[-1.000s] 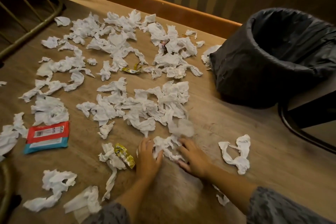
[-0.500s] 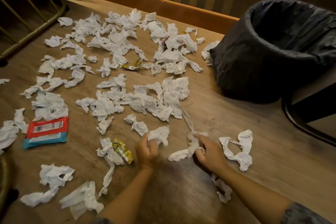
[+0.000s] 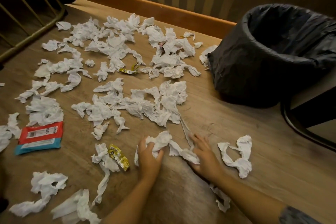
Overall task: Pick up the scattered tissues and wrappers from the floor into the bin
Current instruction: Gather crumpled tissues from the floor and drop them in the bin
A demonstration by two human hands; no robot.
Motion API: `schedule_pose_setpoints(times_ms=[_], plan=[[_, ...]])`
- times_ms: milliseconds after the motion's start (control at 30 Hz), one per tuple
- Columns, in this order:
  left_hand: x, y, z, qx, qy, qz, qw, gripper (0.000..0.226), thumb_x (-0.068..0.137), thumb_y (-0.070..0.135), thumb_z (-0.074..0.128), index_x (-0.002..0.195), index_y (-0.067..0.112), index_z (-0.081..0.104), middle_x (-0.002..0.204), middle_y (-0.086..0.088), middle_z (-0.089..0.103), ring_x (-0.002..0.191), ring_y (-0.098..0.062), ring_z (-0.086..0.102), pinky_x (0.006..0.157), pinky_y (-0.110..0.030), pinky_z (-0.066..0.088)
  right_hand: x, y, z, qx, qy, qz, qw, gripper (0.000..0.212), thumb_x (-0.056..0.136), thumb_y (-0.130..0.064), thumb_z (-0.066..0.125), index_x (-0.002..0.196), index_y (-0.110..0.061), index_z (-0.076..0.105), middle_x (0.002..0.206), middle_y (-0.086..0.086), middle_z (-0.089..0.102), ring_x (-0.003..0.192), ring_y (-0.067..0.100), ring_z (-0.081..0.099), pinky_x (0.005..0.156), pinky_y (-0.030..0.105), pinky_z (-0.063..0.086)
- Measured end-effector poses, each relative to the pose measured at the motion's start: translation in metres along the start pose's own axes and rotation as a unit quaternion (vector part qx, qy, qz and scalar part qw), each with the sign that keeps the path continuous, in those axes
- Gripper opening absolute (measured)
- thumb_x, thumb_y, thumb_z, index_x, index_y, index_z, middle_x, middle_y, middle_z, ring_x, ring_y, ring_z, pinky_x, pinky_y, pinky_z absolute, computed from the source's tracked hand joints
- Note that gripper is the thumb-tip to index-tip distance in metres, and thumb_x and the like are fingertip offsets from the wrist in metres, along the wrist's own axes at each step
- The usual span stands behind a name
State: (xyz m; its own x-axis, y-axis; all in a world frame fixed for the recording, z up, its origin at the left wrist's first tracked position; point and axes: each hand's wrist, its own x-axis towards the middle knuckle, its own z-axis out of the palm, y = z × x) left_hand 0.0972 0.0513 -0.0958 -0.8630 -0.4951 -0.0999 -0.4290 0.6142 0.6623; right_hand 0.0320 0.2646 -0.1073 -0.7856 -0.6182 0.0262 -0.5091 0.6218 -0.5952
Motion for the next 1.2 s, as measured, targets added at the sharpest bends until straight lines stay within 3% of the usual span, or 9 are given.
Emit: schedule_pose_setpoints(times_ms=[100, 200, 367, 600, 700, 833, 967, 1100, 1200], plan=[[-0.026, 0.003, -0.005, -0.041, 0.032, 0.014, 0.999, 0.027, 0.069, 0.002, 0.076, 0.085, 0.014, 0.059, 0.1, -0.005, 0.055, 0.095, -0.028, 0.058, 0.08, -0.036, 0.049, -0.01, -0.004, 0.012, 0.074, 0.043, -0.015, 0.996, 0.023, 0.072, -0.003, 0.073, 0.088, -0.013, 0.062, 0.116, -0.001, 0.062, 0.113, 0.018, 0.054, 0.088, 0.037, 0.049], [-0.031, 0.006, -0.012, -0.12, 0.046, -0.03, 0.991, 0.043, 0.064, 0.003, 0.08, 0.091, 0.022, 0.053, 0.092, 0.001, 0.058, 0.086, -0.02, 0.059, 0.071, -0.033, 0.052, -0.005, -0.022, 0.005, 0.138, 0.111, 0.079, 0.981, 0.022, 0.073, -0.004, 0.068, 0.081, -0.017, 0.053, 0.08, -0.004, 0.051, 0.073, 0.012, 0.049, 0.06, 0.025, 0.039], [-0.008, 0.029, -0.027, -0.214, 0.018, -0.079, 0.973, 0.046, 0.056, 0.032, 0.09, 0.09, 0.019, 0.061, 0.085, 0.002, 0.069, 0.082, -0.02, 0.067, 0.064, -0.036, 0.059, 0.019, -0.033, -0.022, 0.177, 0.165, 0.114, 0.964, 0.017, 0.078, -0.025, 0.049, 0.063, -0.031, 0.055, 0.061, -0.008, 0.047, 0.06, 0.002, 0.047, 0.052, 0.021, 0.027], [0.01, 0.067, -0.048, -0.246, 0.087, -0.078, 0.962, 0.097, 0.046, 0.101, 0.026, 0.075, 0.015, 0.061, 0.059, 0.005, 0.047, 0.053, -0.008, 0.042, 0.05, -0.02, 0.036, 0.027, -0.031, -0.066, 0.165, -0.254, 0.317, 0.899, 0.047, 0.089, -0.054, 0.053, 0.067, -0.014, 0.063, 0.063, 0.001, 0.061, 0.061, 0.015, 0.055, 0.066, 0.031, 0.043], [0.017, 0.071, -0.05, -0.342, 0.12, -0.232, 0.903, 0.068, 0.085, 0.075, 0.023, 0.078, 0.018, 0.059, 0.08, -0.002, 0.059, 0.072, -0.017, 0.056, 0.067, -0.028, 0.043, 0.025, -0.033, -0.077, 0.13, -0.325, 0.334, 0.875, 0.078, 0.086, -0.077, 0.033, 0.096, -0.008, 0.069, 0.091, 0.006, 0.067, 0.076, 0.012, 0.058, 0.08, 0.029, 0.045], [0.021, 0.051, -0.04, -0.32, 0.126, -0.261, 0.902, 0.03, 0.091, 0.028, 0.056, 0.063, 0.02, 0.053, 0.067, 0.0, 0.059, 0.063, -0.016, 0.053, 0.057, -0.029, 0.042, 0.027, -0.029, -0.074, 0.133, -0.169, 0.311, 0.926, 0.05, 0.095, -0.048, 0.05, 0.059, -0.013, 0.056, 0.05, 0.001, 0.054, 0.039, 0.005, 0.046, 0.048, 0.022, 0.037], [0.017, 0.038, -0.026, -0.302, 0.113, -0.26, 0.91, 0.015, 0.079, 0.013, 0.064, 0.072, 0.02, 0.053, 0.078, -0.009, 0.061, 0.065, -0.023, 0.052, 0.051, -0.032, 0.043, 0.033, -0.02, -0.044, 0.097, 0.075, 0.226, 0.966, 0.014, 0.087, -0.023, 0.064, 0.077, -0.015, 0.059, 0.08, -0.001, 0.056, 0.072, 0.011, 0.053, 0.062, 0.023, 0.039], [-0.008, 0.024, -0.018, -0.129, 0.122, -0.122, 0.977, 0.021, 0.083, 0.004, 0.064, 0.099, 0.017, 0.063, 0.11, -0.008, 0.063, 0.105, -0.023, 0.055, 0.089, -0.038, 0.048, 0.011, -0.017, -0.018, -0.036, 0.042, 0.1, 0.993, 0.039, 0.087, -0.017, 0.051, 0.126, -0.022, 0.056, 0.139, 0.003, 0.047, 0.131, 0.024, 0.039, 0.107, 0.035, 0.026], [-0.037, -0.003, -0.004, 0.068, 0.089, 0.009, 0.994, 0.016, 0.084, 0.016, 0.069, 0.1, 0.017, 0.069, 0.119, -0.003, 0.065, 0.135, -0.03, 0.037, 0.115, -0.058, 0.017, -0.017, -0.015, -0.002, -0.135, -0.005, 0.004, 0.991, 0.046, 0.099, -0.046, 0.035, 0.142, -0.032, 0.042, 0.159, -0.003, 0.022, 0.147, 0.021, 0.015, 0.117, 0.048, 0.002]])
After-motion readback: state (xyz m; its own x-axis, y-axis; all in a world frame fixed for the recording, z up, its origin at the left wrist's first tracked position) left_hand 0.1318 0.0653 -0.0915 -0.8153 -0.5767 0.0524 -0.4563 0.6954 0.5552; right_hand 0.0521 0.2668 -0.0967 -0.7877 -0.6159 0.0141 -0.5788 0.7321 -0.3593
